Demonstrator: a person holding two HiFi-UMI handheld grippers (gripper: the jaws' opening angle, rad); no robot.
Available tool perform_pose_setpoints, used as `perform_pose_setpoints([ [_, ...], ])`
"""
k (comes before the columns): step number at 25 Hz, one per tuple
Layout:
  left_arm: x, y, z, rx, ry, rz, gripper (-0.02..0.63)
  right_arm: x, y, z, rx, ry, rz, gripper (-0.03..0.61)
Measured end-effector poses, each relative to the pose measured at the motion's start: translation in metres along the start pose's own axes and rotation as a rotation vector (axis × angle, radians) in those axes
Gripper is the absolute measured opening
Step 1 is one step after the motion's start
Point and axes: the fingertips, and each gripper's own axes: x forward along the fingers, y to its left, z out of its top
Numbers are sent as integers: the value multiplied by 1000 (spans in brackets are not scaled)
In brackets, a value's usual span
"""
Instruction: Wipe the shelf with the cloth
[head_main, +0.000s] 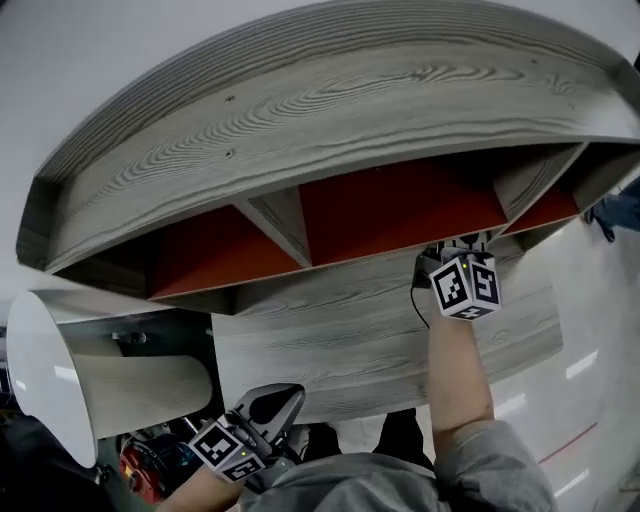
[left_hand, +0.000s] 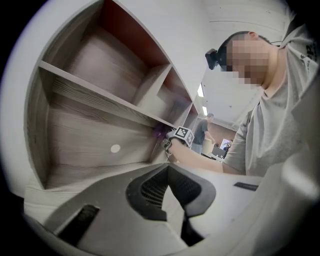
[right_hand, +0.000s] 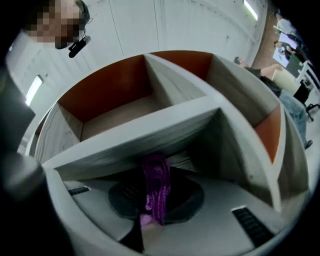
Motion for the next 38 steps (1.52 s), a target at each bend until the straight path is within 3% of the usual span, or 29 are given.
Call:
perform_pose_setpoints([
  [3, -32, 16, -4, -20, -28, 35, 14, -4, 80, -37, -95, 85, 166, 66],
  [6, -76, 31, -10, -49, -78, 95, 14, -17, 213, -97, -175, 187, 418, 66],
  [10, -141, 51, -25, -81, -134, 181, 14, -40, 377, -164, -138, 258, 645, 66],
  [14, -192, 71, -40, -116, -157, 246, 14, -51, 472, -182, -97, 247, 720, 66],
  [18, -223, 87, -49, -139, -171, 281, 14, -54, 491, -185, -47, 247, 691, 66],
  [21, -223, 89, -47, -137, -164, 275, 14, -56, 483, -177, -1, 264, 682, 63],
  [24, -198, 82, -39, -123, -144, 240, 14, -47, 437, -158, 69, 263, 607, 63],
  [27, -153, 66, -31, -95, -104, 169, 14, -33, 340, -123, 65, 223, 465, 63],
  [33, -30, 13, -15, -48, -25, 6, 14, -28, 103, -32, -25, 135, 165, 63],
  [35, 5, -4, -10, -33, 4, -55, 14, -35, 47, -9, -38, 115, 74, 63],
  [38, 45, -32, -2, -20, 26, -105, 14, -44, -1, 10, -22, 111, 6, 63],
])
